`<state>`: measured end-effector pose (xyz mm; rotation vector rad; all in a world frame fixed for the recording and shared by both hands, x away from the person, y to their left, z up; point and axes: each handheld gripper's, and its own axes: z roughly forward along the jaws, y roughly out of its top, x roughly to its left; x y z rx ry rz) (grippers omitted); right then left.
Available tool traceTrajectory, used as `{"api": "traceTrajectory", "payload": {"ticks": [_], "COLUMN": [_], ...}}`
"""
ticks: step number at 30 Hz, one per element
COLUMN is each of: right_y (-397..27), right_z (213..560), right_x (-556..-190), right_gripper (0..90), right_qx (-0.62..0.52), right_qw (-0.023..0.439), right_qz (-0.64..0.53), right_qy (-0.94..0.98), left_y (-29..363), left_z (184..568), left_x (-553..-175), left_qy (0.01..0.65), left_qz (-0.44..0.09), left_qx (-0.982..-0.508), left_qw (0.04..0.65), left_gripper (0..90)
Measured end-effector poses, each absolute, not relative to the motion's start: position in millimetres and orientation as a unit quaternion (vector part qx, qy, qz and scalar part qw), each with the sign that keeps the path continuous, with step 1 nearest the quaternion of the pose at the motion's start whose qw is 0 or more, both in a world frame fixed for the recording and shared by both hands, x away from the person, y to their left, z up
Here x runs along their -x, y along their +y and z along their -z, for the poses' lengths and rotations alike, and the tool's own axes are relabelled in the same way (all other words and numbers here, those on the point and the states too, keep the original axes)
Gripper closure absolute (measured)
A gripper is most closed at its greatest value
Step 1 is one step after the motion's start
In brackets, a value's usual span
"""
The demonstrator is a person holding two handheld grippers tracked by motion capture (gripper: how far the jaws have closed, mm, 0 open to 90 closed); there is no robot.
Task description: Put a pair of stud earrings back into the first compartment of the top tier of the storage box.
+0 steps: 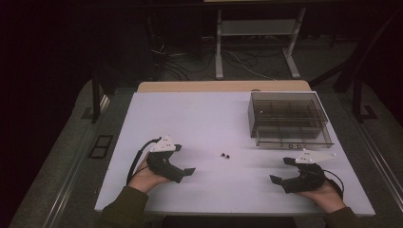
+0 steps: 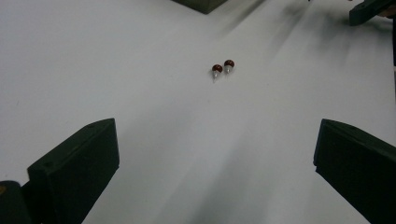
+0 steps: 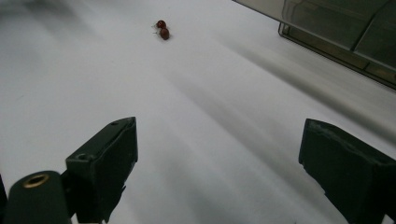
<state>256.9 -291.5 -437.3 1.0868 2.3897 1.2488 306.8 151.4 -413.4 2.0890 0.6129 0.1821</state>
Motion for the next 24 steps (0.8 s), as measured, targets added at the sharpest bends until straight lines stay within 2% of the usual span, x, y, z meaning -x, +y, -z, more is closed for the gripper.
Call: {"api": "traceTrajectory", "payload": {"ticks": [15,24], "right_y": [-291,-291], "right_z": [437,437], "right_x": [-258,-259], "right_gripper": [11.1,11.1], "right_qx": [-0.375,-0.376], "right_qw": [0.109,0.11], "right_qz": [-0.433,-0.434], "right_qy": [0.812,0.811], "left_y": [134,118], "left_z": [405,400], "left_x": [-318,-329], "left_qy": [0.235,0.224], "left_qz": [-0.071,-0.072], "left_qx": [-0.845,-0.844], "left_qw": [0.475,0.483], "left_gripper": [2.9,10.6]}}
